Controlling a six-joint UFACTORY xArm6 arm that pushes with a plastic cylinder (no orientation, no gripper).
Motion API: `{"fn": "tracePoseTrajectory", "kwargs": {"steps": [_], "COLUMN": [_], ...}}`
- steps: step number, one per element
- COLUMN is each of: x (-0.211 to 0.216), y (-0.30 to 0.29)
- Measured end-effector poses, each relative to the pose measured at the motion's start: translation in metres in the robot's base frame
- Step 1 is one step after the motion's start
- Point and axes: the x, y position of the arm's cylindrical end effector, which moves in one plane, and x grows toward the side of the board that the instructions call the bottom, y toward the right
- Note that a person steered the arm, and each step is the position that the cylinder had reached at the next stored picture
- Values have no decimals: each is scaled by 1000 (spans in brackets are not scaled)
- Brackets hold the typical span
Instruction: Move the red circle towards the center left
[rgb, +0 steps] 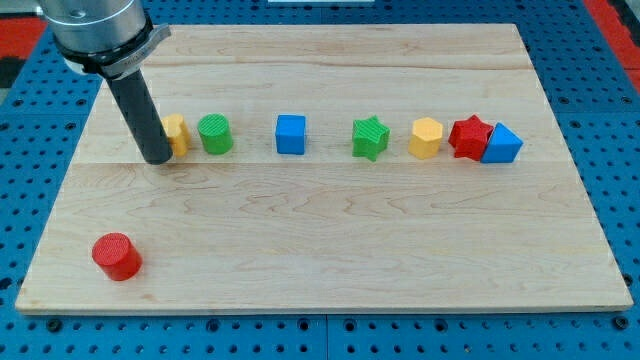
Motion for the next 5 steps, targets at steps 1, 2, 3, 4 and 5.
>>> {"fn": "tracePoseTrajectory", "kwargs": {"steps": [1, 2, 3, 4, 5], "x": [11, 53, 80, 130, 168], "y": [-9, 7, 61, 73, 57]}}
